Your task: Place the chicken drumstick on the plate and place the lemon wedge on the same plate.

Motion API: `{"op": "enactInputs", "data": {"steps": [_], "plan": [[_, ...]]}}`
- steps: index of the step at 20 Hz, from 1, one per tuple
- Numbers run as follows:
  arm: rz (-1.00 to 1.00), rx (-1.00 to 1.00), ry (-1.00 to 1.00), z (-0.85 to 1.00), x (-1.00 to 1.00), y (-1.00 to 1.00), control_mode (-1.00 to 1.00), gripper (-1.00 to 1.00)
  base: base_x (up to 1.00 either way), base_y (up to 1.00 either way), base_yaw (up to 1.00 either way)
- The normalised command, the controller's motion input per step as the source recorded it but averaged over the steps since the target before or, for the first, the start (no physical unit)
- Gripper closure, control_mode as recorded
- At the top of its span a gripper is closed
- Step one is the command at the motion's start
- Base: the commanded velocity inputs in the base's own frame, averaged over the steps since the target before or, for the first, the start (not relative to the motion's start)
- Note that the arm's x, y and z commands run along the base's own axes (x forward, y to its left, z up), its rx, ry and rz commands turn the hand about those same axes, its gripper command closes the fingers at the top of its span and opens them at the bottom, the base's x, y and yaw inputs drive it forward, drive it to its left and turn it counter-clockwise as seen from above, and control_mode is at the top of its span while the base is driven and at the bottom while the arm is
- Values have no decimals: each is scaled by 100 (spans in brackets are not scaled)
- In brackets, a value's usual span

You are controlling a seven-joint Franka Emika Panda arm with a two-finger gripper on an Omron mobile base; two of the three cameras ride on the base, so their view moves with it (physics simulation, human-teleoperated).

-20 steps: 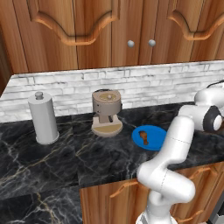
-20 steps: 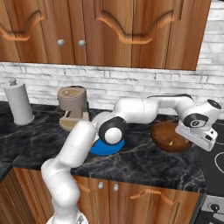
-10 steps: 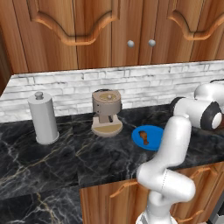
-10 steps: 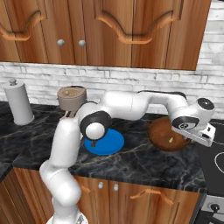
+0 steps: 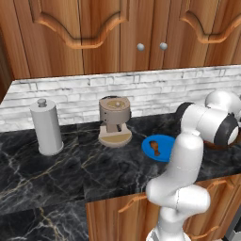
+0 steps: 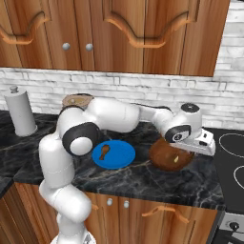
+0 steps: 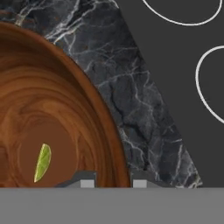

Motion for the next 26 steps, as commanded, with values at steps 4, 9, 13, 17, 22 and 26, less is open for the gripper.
{"op": "enactInputs", "data": {"steps": [4,9,13,17,22,26], "plan": [[0,1,44,48,1,31,-100,100,0,0,0],[0,4,32,54,3,23,-100,100,0,0,0],[0,1,12,44,1,27,-100,100,0,0,0],[0,0,1,31,2,21,-100,100,0,0,0],[0,0,-8,15,-2,37,-100,100,0,0,0],[0,0,-17,7,-2,39,-100,100,0,0,0]]}}
